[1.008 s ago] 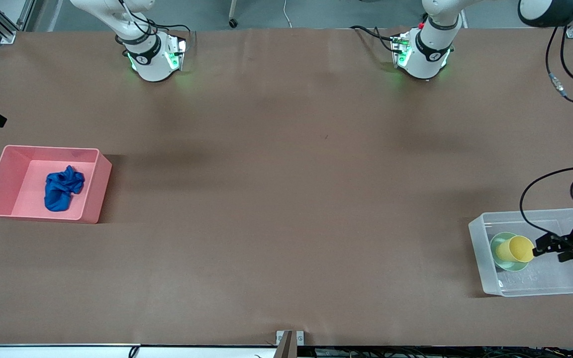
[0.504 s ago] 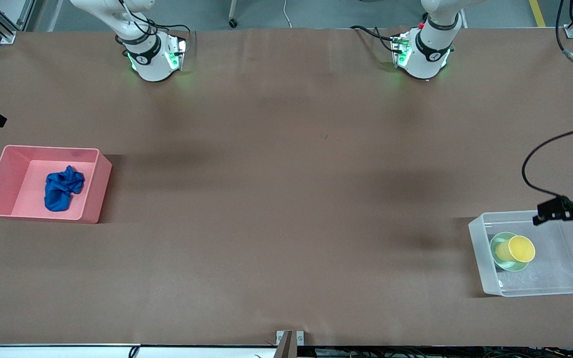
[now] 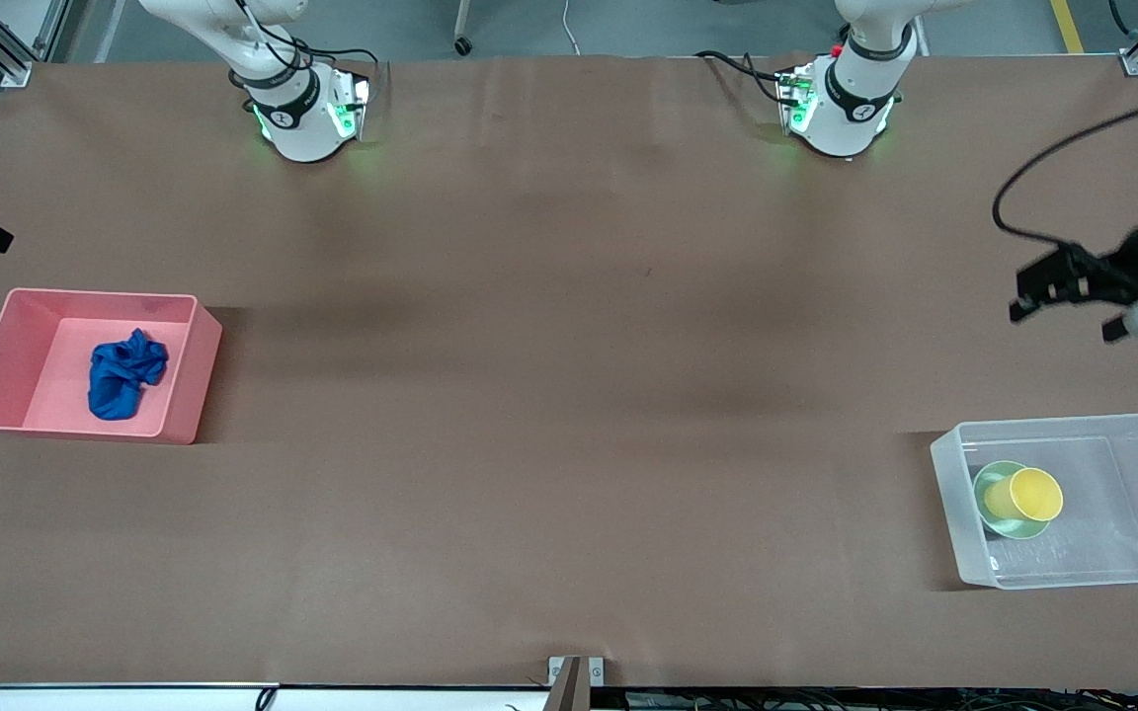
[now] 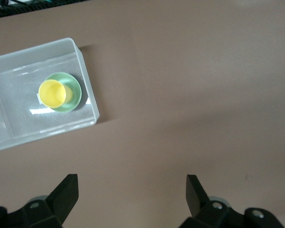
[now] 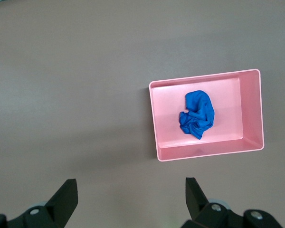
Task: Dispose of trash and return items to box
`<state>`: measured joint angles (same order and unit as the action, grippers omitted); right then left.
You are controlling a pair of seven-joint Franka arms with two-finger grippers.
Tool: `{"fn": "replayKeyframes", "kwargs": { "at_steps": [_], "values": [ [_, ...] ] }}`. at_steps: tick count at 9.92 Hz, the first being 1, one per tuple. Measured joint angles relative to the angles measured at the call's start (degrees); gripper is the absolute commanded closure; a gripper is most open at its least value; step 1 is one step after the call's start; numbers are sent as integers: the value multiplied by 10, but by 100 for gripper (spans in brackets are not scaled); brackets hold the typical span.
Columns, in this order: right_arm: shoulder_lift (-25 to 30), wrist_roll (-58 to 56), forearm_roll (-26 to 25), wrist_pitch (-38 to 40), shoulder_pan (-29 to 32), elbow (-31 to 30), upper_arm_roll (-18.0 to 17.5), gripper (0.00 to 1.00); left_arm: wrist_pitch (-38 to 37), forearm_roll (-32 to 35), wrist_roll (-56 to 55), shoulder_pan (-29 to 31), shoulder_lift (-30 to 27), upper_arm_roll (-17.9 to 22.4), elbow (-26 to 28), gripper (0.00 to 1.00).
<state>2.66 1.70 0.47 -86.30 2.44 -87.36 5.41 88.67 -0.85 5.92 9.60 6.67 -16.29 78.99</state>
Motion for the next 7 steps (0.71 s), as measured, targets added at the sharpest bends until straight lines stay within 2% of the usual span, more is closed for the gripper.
{"fn": "replayKeyframes", "kwargs": {
  "at_steps": [2, 4, 6, 7],
  "values": [
    [0, 0, 0, 0, 0, 0, 0, 0, -16, 0, -18, -73, -33, 66, 5, 1],
    [0, 0, 0, 0, 0, 0, 0, 0, -25, 0, -20, -114, -59, 113, 16, 0],
    [0, 0, 0, 0, 0, 0, 0, 0, -37, 0, -20, -134, -75, 143, 30, 0],
    [0, 0, 0, 0, 0, 0, 0, 0, -41, 0, -22, -136, -78, 145, 33, 0]
  ]
}}
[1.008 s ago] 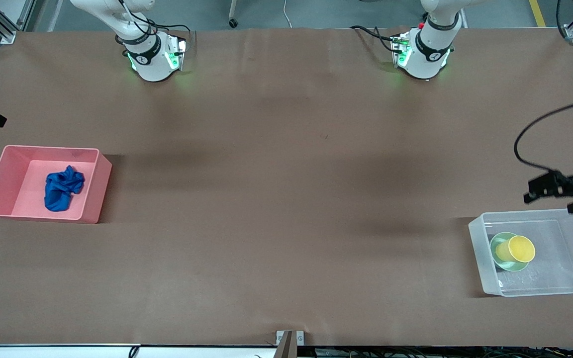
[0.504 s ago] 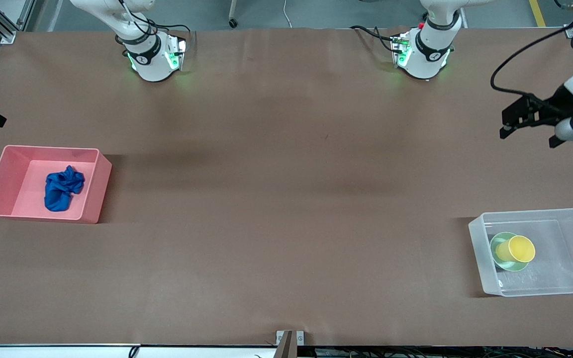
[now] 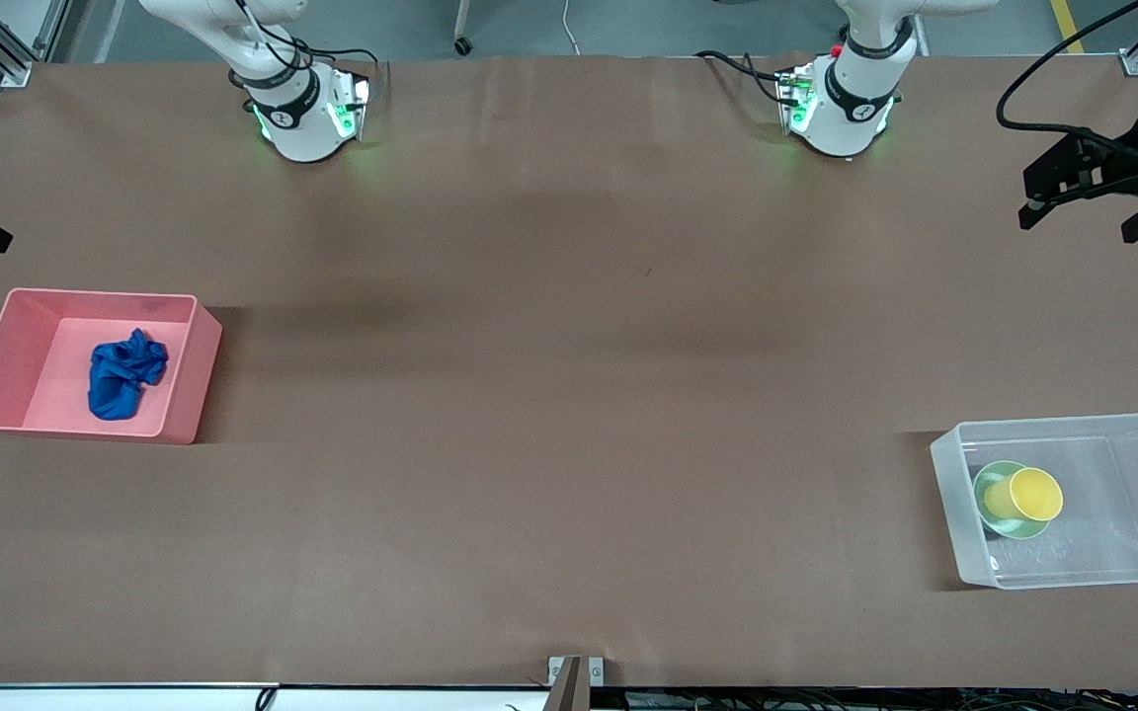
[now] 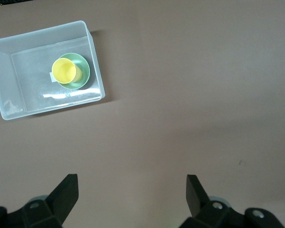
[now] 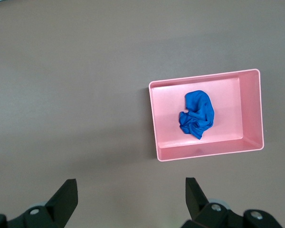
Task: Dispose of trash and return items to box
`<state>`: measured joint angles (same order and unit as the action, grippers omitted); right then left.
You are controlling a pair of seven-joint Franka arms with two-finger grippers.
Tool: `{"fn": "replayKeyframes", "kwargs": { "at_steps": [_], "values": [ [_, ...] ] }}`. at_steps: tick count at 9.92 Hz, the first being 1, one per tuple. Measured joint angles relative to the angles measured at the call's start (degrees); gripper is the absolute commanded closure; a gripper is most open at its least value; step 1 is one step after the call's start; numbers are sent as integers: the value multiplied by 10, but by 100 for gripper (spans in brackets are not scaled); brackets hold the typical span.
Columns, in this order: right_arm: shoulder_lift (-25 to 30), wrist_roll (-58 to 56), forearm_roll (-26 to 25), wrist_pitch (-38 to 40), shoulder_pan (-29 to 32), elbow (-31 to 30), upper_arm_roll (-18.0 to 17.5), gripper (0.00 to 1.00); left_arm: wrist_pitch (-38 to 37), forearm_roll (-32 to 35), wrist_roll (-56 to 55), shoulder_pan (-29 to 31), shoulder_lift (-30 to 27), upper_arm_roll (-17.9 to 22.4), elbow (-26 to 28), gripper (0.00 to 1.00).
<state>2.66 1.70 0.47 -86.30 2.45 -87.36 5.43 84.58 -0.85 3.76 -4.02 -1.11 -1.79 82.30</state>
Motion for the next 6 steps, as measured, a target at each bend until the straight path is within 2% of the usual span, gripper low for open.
{"fn": "replayKeyframes", "kwargs": {
  "at_steps": [6],
  "values": [
    [0, 0, -5, 0, 0, 0, -1, 0, -1, 0, -43, -6, 0, -2, 22, 0]
  ]
}}
